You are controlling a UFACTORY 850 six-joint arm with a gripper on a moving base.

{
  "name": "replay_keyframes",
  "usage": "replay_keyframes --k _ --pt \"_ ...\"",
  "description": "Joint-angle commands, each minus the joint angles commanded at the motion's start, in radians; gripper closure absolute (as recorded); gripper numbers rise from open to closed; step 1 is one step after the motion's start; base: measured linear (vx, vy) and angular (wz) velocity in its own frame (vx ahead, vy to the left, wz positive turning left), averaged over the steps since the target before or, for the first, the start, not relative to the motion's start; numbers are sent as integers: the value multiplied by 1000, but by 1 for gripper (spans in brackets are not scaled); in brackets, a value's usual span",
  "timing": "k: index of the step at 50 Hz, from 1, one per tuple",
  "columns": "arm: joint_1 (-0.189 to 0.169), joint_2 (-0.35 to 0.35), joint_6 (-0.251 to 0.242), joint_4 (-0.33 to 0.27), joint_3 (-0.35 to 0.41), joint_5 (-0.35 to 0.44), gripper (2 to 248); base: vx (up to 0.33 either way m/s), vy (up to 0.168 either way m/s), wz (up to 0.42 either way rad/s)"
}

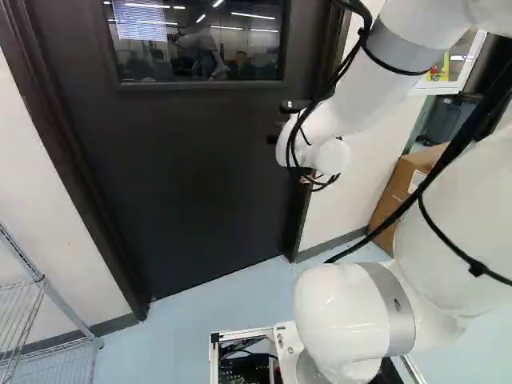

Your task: Open the door and move inside

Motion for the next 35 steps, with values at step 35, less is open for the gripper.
replay_keyframes --k 35 --pt "2 31 0 0 -52 0 3 0 0 0"
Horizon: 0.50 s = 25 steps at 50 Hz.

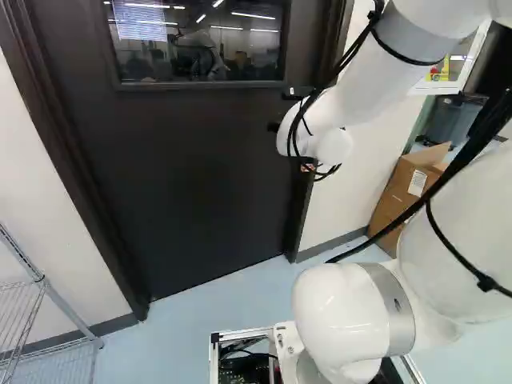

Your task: Open the door and move inside

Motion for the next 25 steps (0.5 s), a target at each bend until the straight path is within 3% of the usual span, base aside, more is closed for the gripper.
replay_keyframes --k 25 --pt "9 -18 0 -60 -34 0 3 0 0 0"
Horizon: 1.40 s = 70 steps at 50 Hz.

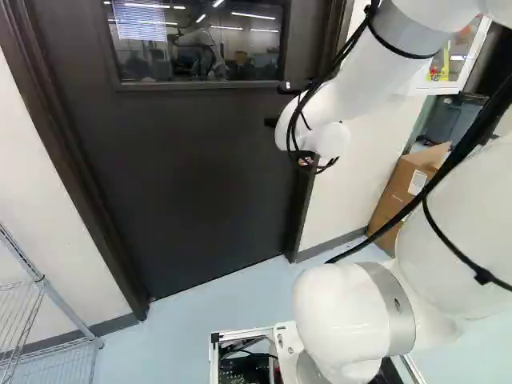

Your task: Open the door and move inside

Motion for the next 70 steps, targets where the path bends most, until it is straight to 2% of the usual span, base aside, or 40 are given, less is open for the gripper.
replay_keyframes --k 17,57,70 --pt "3 -10 0 -64 -9 0 3 0 0 0" --pt "15 -89 0 -217 -81 0 3 0 0 0" --pt "15 -111 0 -236 -94 0 3 0 0 0"
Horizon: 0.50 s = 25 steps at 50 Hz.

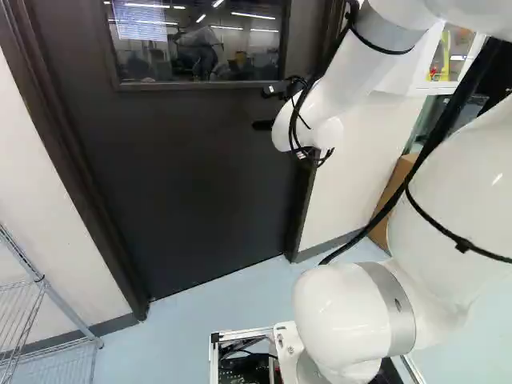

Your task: Open the door and move inside

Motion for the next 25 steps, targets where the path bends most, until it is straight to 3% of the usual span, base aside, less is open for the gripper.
replay_keyframes --k 25 --pt "0 -46 0 0 11 0 3 0 0 0"
